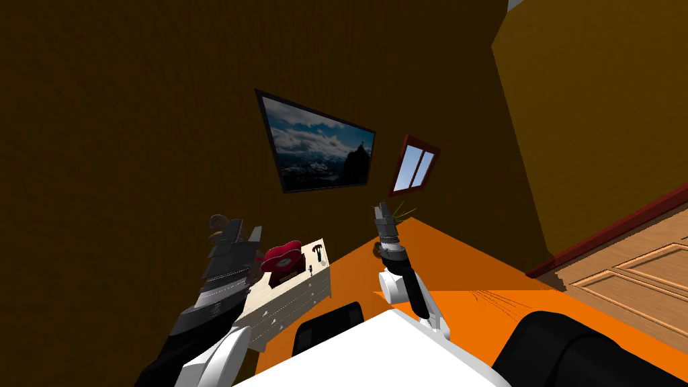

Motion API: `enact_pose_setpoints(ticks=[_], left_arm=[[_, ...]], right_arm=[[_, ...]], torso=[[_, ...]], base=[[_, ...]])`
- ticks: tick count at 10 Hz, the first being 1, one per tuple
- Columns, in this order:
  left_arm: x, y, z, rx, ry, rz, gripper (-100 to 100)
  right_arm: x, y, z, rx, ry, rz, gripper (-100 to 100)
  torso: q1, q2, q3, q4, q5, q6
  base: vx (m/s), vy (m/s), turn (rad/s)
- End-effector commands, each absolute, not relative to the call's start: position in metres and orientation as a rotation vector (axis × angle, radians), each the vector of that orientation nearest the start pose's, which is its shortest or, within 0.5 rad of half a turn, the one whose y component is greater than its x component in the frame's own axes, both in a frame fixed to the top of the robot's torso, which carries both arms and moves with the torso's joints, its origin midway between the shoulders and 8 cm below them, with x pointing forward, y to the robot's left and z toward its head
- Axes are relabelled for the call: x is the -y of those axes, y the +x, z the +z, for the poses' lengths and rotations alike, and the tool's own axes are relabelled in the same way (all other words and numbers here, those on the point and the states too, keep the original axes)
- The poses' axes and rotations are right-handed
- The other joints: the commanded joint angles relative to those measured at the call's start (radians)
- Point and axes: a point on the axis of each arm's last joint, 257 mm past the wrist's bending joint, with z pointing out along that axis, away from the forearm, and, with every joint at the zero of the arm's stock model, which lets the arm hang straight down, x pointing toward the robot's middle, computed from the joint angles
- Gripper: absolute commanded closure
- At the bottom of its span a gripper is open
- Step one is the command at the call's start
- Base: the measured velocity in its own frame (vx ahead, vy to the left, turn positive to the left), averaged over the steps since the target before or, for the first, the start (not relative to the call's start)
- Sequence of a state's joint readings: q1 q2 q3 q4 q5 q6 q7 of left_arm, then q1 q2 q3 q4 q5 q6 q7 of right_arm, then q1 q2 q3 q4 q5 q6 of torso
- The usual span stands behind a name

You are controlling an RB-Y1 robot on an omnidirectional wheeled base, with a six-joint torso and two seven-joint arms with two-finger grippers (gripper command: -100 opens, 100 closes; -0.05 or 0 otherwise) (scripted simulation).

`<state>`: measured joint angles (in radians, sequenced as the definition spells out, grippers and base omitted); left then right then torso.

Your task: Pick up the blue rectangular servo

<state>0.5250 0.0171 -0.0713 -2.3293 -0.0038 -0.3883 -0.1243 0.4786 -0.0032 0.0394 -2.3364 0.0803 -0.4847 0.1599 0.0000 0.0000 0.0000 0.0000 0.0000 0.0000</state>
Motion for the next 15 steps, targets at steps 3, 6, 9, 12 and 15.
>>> enact_pose_setpoints(ticks=[3, 6, 9, 12, 15], left_arm=[[-0.254, 0.368, -0.034, -0.862, -0.703, -1.21, -100], [-0.255, 0.376, -0.089, -0.999, -0.749, -1.176, -100], [-0.259, 0.378, -0.132, -1.104, -0.785, -1.144, -100], [-0.265, 0.377, -0.179, -1.217, -0.821, -1.104, -100], [-0.273, 0.372, -0.218, -1.297, -0.861, -1.065, -100]], right_arm=[[0.252, 0.339, 0.052, -0.65, 0.502, 1.16, 0], [0.252, 0.339, 0.052, -0.65, 0.502, 1.16, 0], [0.252, 0.339, 0.052, -0.65, 0.502, 1.16, 0], [0.252, 0.339, 0.052, -0.65, 0.502, 1.16, 0], [0.252, 0.339, 0.052, -0.65, 0.502, 1.16, 0]], torso=[[-0.007, -0.002, -0.001, 0.0, -0.001, 0.0], [-0.006, -0.001, -0.001, 0.0, -0.001, 0.0], [-0.007, -0.001, -0.001, 0.0, -0.002, 0.0], [-0.004, -0.001, 0.0, 0.0, -0.001, 0.0], [-0.005, -0.001, 0.0, 0.0, -0.001, 0.0]], base=[[0.037, -0.096, -0.041], [0.023, -0.104, -0.053], [0.012, -0.1, -0.045], [0.015, -0.081, -0.066], [0.012, -0.077, -0.043]])
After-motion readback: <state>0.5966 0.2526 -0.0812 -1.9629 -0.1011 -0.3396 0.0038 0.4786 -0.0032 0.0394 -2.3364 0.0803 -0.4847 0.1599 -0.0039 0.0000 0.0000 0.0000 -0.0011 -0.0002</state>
